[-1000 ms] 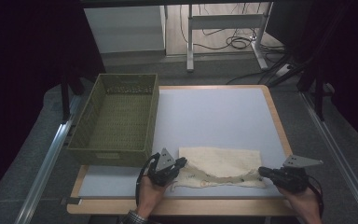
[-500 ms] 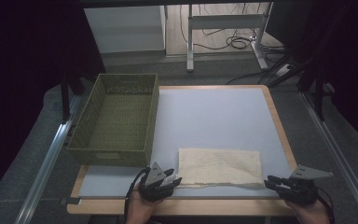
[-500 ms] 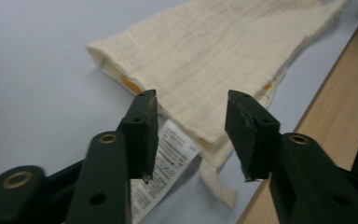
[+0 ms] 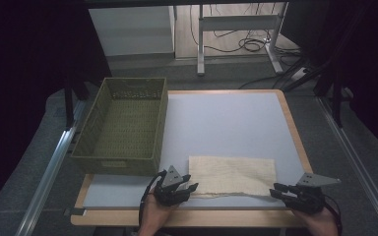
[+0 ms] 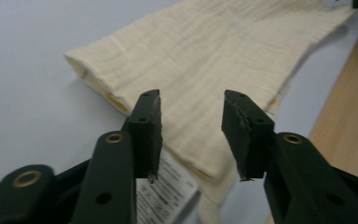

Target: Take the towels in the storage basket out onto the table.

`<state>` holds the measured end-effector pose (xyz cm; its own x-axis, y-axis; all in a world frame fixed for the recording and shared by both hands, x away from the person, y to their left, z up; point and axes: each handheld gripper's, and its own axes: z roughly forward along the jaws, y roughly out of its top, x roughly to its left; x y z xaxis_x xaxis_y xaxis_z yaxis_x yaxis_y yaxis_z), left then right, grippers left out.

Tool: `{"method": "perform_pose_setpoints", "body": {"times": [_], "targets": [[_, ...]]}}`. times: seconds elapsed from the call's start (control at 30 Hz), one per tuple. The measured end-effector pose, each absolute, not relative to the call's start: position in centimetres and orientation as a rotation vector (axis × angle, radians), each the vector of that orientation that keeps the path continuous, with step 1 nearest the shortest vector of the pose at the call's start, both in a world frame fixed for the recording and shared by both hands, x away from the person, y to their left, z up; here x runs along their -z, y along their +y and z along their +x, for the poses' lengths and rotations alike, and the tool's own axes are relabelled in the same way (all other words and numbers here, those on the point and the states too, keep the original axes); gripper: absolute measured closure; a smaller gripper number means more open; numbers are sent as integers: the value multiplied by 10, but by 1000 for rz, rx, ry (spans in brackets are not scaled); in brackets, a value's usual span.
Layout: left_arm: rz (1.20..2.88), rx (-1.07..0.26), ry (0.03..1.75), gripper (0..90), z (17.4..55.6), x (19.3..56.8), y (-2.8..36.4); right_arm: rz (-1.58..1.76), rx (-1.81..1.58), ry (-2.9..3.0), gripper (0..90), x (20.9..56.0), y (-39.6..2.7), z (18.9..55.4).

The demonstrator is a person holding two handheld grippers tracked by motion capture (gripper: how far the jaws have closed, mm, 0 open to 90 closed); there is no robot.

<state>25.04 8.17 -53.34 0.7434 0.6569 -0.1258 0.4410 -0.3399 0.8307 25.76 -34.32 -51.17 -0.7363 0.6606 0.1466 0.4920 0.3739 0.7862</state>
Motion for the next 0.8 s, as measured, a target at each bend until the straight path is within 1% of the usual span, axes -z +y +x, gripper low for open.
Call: {"method": "perform_pose_setpoints", "body": {"times": [0.07,0.1,0.13,0.17,0.3,0.33,0.37,0.4,0.43,0.47,0.57,0.73,0.8], "targets": [[1993,-275,823,629,249,534,82,1039,-1291,2447,672,514,-342,257],[2017,-281,822,637,248,537,80,1039,-1272,2467,708,518,-342,256],[2017,-281,822,652,248,537,80,1039,-1272,2467,708,518,-342,256],[2035,-277,823,662,248,542,80,1035,-1228,2479,739,523,-341,255],[2057,-276,823,688,249,547,79,1035,-1232,2466,775,525,-343,254],[2064,-284,818,708,248,548,79,1034,-1227,2464,788,525,-343,254],[2070,-291,810,773,248,548,78,1033,-1218,2463,810,525,-343,255],[2081,-303,799,815,247,549,77,1033,-1212,2463,815,524,-343,255],[2089,-303,791,847,248,548,76,1035,-1206,2461,815,524,-343,255],[2089,-303,791,851,248,548,76,1039,-1205,2459,815,524,-343,256],[2017,-236,791,799,249,539,83,1041,-1207,2453,814,523,-344,256],[2073,-199,781,686,247,543,83,1044,-1211,2452,799,523,-346,257],[2077,-213,785,687,246,548,81,1050,-1218,2448,795,523,-347,257]]}}
